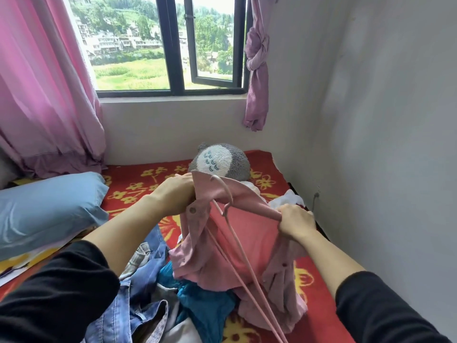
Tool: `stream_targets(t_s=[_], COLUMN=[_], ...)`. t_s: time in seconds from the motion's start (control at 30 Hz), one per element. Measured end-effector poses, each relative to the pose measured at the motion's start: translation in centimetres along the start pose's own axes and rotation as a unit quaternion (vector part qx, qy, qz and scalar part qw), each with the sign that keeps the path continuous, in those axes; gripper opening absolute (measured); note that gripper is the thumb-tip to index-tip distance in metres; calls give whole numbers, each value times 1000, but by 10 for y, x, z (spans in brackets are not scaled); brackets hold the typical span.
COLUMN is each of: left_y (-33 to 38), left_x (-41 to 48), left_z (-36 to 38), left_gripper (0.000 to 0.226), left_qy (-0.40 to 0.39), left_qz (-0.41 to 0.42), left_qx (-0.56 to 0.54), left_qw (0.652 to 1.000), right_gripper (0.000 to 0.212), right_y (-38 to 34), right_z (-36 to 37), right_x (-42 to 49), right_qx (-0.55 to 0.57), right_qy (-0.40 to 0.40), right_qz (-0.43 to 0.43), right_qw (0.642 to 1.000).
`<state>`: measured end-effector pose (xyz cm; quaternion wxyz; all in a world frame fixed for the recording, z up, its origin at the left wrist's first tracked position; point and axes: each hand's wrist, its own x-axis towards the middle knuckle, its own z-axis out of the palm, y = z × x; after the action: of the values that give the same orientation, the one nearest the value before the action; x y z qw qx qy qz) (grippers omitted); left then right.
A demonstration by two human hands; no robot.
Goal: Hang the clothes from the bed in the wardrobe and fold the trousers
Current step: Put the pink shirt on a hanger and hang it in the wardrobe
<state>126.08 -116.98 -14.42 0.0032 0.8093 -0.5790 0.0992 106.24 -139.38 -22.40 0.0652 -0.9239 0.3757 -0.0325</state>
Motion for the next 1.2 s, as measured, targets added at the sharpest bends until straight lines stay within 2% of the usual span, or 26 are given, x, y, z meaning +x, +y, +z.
stream_targets(t_s=[0.17, 0.3, 0.4, 0.47, 0.53, 0.6, 0.77, 0.83, 0.9, 0.93, 1.0, 1.03, 1.07, 1.13, 1.2], left_y=[-5, -11, -9, -3, 4, 12, 29, 35, 38, 37, 29, 24, 20, 12, 6], left_x=[0, -1, -2, -1, 1, 3, 8, 12, 16, 17, 20, 22, 25, 30, 36], left_z=[13, 19, 22, 23, 27, 31, 45, 49, 52, 51, 46, 41, 35, 20, 2], left_gripper=[23, 31, 32, 32, 29, 28, 33, 34, 37, 38, 40, 40, 39, 36, 35], left_qy=[16, 4, 18, 19, 23, 21, 6, 10, 25, 35, 62, 79, 97, 140, 191], left_qz=[-1, -51, -95, -125, -144, -154, -218, -241, -248, -250, -253, -254, -253, -247, -232], left_qx=[16, -14, -40, -36, -19, 2, -11, -48, -86, -100, -125, -135, -143, -156, -170], left_qw=[1000, 999, 995, 991, 989, 988, 976, 969, 964, 962, 957, 954, 952, 946, 938], right_gripper=[9, 23, 17, 17, 23, 28, 13, 21, 31, 32, 27, 30, 33, 41, 55], right_y=[28, 53, 65, 68, 70, 70, 37, 11, -10, -15, -17, -15, -12, -7, -7], right_z=[7, 10, 14, 16, 17, 17, -3, -11, -19, -23, -30, -32, -34, -43, -56], right_x=[4, 2, 0, 2, 8, 13, 11, 3, -7, -10, -14, -12, -6, 7, 23], right_qx=[55, 49, 87, 155, 283, 362, 362, 463, 598, 631, 641, 629, 594, 438, 278], right_qy=[43, 38, 62, 84, 93, 81, 52, 38, -73, -132, -180, -149, -73, 118, 204], right_qz=[54, 98, 96, 127, 187, 224, 185, 142, 55, 15, -28, -42, -39, 3, 5], right_qw=[996, 993, 990, 976, 936, 901, 912, 874, 796, 764, 746, 762, 800, 891, 939])
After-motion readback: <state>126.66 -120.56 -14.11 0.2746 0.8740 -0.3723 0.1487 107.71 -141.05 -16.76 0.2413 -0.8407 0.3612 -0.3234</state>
